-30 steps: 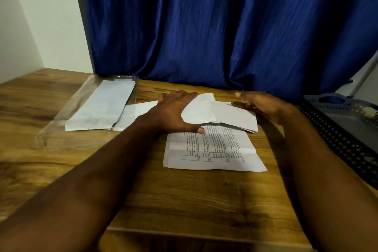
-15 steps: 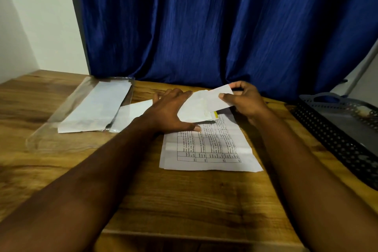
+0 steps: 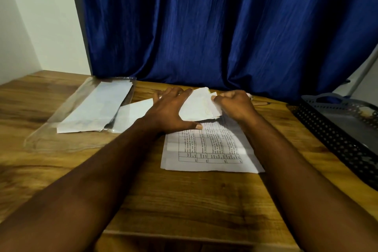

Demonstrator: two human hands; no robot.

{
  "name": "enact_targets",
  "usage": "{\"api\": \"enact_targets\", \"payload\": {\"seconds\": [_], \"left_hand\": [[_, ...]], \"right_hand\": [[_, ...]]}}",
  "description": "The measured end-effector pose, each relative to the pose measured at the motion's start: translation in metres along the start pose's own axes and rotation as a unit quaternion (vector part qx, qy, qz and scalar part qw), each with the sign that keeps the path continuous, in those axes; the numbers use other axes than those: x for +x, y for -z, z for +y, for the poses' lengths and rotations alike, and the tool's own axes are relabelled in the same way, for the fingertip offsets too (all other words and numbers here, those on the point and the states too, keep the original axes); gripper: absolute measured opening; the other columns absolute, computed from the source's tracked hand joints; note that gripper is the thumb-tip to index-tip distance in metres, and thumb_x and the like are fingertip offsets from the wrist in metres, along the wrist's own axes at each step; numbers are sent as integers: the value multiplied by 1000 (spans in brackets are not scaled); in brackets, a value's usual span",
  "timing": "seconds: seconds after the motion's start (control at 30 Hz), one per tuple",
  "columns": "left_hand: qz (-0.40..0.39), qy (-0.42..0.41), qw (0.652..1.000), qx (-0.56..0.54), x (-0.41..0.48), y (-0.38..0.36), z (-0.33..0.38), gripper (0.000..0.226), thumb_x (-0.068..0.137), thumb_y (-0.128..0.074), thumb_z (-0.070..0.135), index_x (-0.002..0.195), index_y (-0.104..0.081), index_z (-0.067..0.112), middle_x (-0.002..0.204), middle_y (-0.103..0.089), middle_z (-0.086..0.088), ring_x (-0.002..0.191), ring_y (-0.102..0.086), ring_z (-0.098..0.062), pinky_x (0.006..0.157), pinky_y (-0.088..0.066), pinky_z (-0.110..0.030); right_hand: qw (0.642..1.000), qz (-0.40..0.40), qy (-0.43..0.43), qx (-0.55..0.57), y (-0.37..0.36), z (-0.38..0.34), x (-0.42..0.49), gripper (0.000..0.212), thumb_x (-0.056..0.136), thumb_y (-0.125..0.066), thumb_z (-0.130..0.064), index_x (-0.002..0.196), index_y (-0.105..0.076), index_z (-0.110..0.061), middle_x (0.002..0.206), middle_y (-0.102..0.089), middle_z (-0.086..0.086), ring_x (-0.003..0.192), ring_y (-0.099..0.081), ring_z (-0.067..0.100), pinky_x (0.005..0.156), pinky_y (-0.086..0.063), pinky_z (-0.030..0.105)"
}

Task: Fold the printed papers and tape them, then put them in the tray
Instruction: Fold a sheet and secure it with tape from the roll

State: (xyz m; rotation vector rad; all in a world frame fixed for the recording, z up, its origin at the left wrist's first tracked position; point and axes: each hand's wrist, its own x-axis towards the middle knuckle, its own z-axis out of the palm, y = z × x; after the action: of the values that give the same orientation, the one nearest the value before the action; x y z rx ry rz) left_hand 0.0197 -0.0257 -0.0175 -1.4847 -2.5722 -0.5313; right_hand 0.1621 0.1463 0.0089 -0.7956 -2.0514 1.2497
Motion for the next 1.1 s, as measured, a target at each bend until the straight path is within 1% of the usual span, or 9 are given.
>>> {"api": "enact_targets", "payload": {"seconds": [0.07,0.2,0.27,0.37,0.53,0.7,0.87,1.0,1.1], "left_hand": [[-9,0,1000,-1,0,-1,1,123,66,-57,96,165,-9,40,174,-14,2,160,-10,-27,126,3,-61],[-13,3,1000,-5,1,-3,4,120,70,-64,91,165,-8,42,174,-12,4,160,-10,-26,126,2,-59],[-9,-1,1000,-10,1,-4,4,119,70,-65,90,164,-9,44,174,-14,4,160,-11,-25,126,1,-59],[-20,6,1000,-9,3,-5,3,120,69,-63,93,163,-2,48,175,-10,6,161,-8,-27,126,2,-60],[-33,-16,999,17,5,-8,4,117,72,-56,95,162,4,51,175,-7,4,161,-7,-29,124,1,-63],[-74,-78,994,17,5,-10,3,96,77,-44,97,160,-16,58,176,-6,8,161,-3,-24,123,0,-65],[-149,-73,986,-8,4,-14,5,93,72,-31,103,153,-37,59,172,-23,16,160,-12,-15,123,-5,-65],[-127,-76,989,-14,5,-15,8,85,78,-29,99,150,-44,56,168,-32,15,157,-19,-14,121,-11,-63],[-98,-88,991,-27,6,-18,11,65,95,-34,83,147,-52,49,163,-41,14,152,-28,-14,119,-18,-61]], "right_hand": [[999,-33,-26,14,-8,0,-3,18,95,-78,-23,80,-71,-17,82,-75,2,77,-70,19,75,-55,30],[997,-65,-45,19,-17,-4,-11,23,99,-68,-16,76,-73,-14,58,-72,-5,53,-69,8,53,-54,23],[993,-90,-65,35,-17,-6,-11,18,99,-64,-14,90,-76,-4,65,-77,1,60,-72,12,59,-56,27],[982,-119,-111,96,-10,-8,-8,14,100,-63,-17,101,-76,-12,75,-80,3,74,-75,21,70,-58,36],[984,-82,-77,141,-2,-1,-4,24,95,-70,5,113,-77,-11,98,-80,15,63,-78,14,54,-61,30],[996,-10,26,-86,-8,15,1,38,83,-84,0,112,-67,-19,87,-73,4,82,-73,24,70,-61,37],[994,-5,28,-103,-13,21,6,34,86,-84,-13,111,-66,-27,88,-77,3,66,-74,18,45,-53,25],[996,-84,-21,0,-13,23,7,41,90,-72,-2,125,-60,-20,84,-76,15,71,-66,28,66,-52,41],[993,-115,-19,4,-10,26,7,47,92,-69,4,132,-56,-17,80,-74,11,66,-63,24,62,-48,38]]}}
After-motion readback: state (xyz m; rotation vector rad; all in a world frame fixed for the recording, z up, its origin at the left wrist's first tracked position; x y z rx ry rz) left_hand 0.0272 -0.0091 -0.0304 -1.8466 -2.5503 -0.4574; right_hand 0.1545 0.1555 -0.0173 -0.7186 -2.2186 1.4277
